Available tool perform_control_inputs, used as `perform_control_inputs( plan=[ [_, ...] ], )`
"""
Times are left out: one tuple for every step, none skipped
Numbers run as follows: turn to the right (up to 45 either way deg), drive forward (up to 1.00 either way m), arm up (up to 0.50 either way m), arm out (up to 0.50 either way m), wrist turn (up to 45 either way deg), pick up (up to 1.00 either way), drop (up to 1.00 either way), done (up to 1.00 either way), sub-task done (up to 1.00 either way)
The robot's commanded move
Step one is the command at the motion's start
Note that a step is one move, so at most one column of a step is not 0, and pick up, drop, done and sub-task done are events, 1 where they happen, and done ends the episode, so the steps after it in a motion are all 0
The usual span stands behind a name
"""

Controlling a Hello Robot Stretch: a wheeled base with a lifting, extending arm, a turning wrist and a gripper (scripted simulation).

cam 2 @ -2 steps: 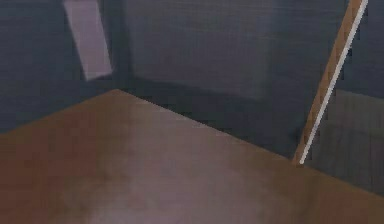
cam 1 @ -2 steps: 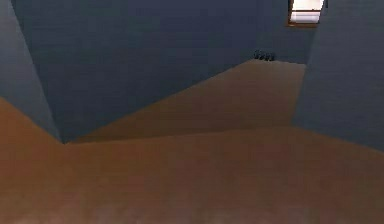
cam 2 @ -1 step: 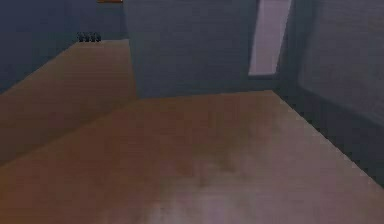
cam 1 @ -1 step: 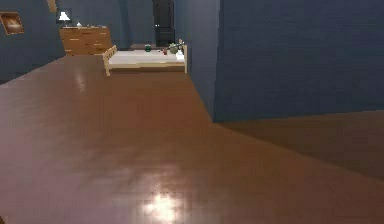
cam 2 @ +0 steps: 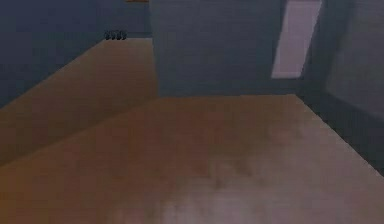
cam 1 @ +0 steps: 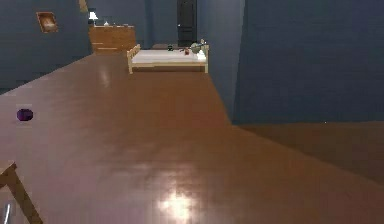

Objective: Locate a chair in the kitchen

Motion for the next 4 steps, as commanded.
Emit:
perform_control_inputs(
  plan=[
    [0.0, 0.80, 0.00, 0.00, 0.0, 0.00, 0.00, 0.00, 0.00],
    [-27.0, 0.00, 0.00, 0.00, 0.0, 0.00, 0.00, 0.00, 0.00],
    [0.0, 1.00, 0.00, 0.00, 0.0, 0.00, 0.00, 0.00, 0.00],
    [0.0, 1.00, 0.00, 0.00, 0.0, 0.00, 0.00, 0.00, 0.00]
  ],
)
